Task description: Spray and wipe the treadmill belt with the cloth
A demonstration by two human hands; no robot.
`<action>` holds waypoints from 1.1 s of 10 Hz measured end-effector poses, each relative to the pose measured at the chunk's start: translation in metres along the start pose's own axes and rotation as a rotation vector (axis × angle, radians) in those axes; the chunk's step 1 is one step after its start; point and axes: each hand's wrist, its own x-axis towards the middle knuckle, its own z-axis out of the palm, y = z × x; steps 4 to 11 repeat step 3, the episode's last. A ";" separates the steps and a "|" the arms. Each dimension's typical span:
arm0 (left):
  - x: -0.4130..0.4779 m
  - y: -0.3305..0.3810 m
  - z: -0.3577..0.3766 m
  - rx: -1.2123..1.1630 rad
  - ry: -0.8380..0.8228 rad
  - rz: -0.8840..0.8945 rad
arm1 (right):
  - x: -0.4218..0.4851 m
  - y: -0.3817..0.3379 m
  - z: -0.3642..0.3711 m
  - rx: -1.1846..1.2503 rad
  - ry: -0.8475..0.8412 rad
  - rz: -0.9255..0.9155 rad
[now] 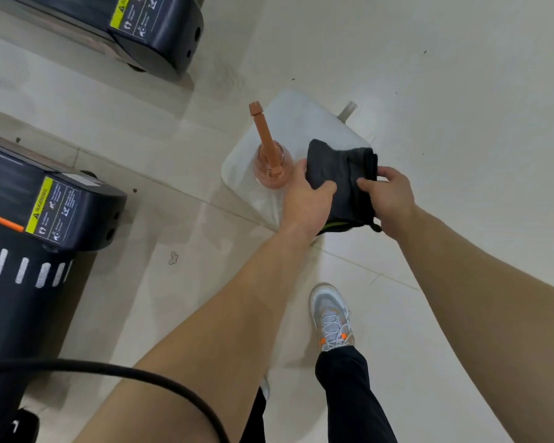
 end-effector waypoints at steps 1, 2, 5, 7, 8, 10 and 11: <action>0.000 -0.010 0.000 0.288 -0.032 0.106 | 0.005 0.007 0.005 -0.021 -0.059 -0.004; -0.021 -0.021 -0.009 0.552 -0.101 0.097 | -0.015 0.009 0.005 -0.306 -0.022 -0.088; -0.048 -0.024 -0.029 0.671 -0.175 0.044 | -0.037 0.009 -0.010 -0.455 -0.042 -0.086; -0.048 -0.024 -0.029 0.671 -0.175 0.044 | -0.037 0.009 -0.010 -0.455 -0.042 -0.086; -0.048 -0.024 -0.029 0.671 -0.175 0.044 | -0.037 0.009 -0.010 -0.455 -0.042 -0.086; -0.048 -0.024 -0.029 0.671 -0.175 0.044 | -0.037 0.009 -0.010 -0.455 -0.042 -0.086; -0.048 -0.024 -0.029 0.671 -0.175 0.044 | -0.037 0.009 -0.010 -0.455 -0.042 -0.086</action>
